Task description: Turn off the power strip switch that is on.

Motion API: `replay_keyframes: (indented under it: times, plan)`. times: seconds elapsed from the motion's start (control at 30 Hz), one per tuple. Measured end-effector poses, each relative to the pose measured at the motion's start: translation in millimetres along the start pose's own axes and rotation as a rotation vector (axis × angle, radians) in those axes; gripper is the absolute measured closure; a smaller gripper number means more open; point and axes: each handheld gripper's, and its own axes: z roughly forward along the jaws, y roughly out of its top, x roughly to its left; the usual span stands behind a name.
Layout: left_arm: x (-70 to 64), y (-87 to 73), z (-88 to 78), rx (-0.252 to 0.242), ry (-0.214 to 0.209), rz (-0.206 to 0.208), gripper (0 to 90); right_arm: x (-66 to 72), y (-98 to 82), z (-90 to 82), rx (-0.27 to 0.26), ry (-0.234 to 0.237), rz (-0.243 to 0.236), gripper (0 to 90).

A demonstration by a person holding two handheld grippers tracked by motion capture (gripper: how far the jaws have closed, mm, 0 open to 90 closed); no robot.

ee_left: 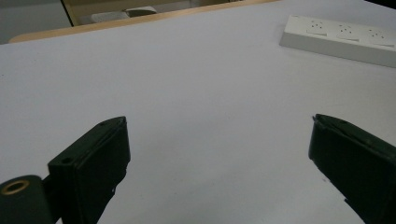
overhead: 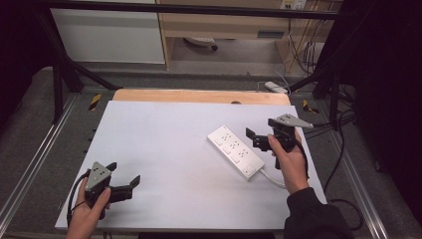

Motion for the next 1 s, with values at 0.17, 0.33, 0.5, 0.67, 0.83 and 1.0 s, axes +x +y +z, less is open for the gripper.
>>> replay_keyframes:
  times: [0.17,0.33,0.5,0.67,0.83,1.0]
  plan:
    - [-0.2,-0.4,-0.1,0.001,-0.002,-0.006,5.4,-7.1,-12.0,-19.1,-0.05,-0.022,-0.012,5.2]
    - [-0.3,-0.6,-0.7,-0.003,-0.004,-0.014,5.3,-14.5,-23.3,-38.3,-0.091,-0.033,-0.007,5.8]
    - [-0.8,-0.3,-1.6,-0.009,-0.009,-0.014,5.3,-21.8,-37.5,-54.8,-0.107,-0.042,0.002,6.0]
    - [-2.5,-0.1,-2.2,-0.015,-0.015,-0.017,5.3,-27.0,-54.4,-68.6,-0.122,-0.058,-0.004,6.0]
    - [-5.1,0.0,-2.7,-0.018,-0.019,-0.016,5.3,-27.4,-73.6,-76.3,-0.107,-0.067,-0.007,4.6]
    - [-7.7,0.3,-2.6,-0.019,-0.026,-0.011,5.4,-23.1,-92.1,-78.0,-0.066,-0.056,-0.004,4.0]
